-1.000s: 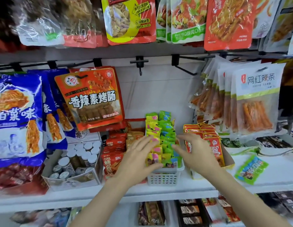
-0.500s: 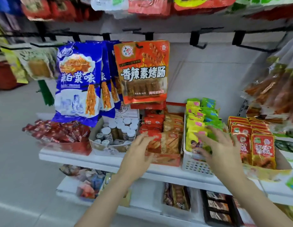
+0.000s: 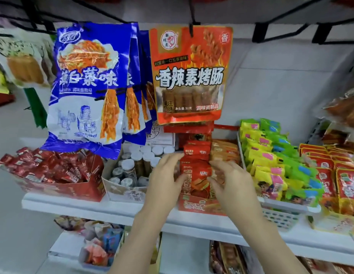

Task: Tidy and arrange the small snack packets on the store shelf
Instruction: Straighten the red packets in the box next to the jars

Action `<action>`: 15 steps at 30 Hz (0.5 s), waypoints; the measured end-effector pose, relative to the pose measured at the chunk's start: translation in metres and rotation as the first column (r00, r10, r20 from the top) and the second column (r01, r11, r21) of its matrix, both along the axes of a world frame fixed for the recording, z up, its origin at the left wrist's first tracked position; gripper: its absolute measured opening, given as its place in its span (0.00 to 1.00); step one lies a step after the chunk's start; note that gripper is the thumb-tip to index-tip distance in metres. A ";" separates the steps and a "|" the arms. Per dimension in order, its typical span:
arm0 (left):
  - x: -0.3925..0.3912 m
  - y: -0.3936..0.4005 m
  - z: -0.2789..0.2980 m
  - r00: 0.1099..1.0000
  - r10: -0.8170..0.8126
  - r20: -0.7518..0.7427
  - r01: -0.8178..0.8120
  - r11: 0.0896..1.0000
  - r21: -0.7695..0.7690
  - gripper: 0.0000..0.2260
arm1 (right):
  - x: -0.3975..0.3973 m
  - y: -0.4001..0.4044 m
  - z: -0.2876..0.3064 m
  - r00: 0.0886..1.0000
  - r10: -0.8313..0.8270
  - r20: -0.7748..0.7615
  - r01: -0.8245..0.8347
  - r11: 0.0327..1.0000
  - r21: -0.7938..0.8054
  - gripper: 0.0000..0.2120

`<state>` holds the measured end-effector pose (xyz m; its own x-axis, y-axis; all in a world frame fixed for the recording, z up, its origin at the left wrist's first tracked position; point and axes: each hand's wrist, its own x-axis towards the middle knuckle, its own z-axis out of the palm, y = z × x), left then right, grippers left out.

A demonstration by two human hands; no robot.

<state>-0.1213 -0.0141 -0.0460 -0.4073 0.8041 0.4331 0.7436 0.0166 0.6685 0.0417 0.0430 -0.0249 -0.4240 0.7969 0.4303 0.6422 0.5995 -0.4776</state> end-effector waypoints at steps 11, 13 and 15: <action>-0.022 -0.011 -0.003 0.995 -0.098 0.017 0.098 0.995 -0.034 0.08 | -0.017 0.020 -0.010 0.997 0.075 0.004 -0.075 0.996 -0.043 0.09; -0.019 -0.010 0.000 0.994 -0.112 0.019 0.113 0.992 -0.057 0.07 | -0.015 0.021 -0.010 0.995 0.096 0.005 -0.095 0.993 -0.068 0.07; -0.014 -0.010 0.004 0.993 -0.106 0.057 0.110 0.991 -0.078 0.11 | -0.012 0.021 -0.005 0.994 0.108 -0.027 -0.110 0.989 -0.095 0.04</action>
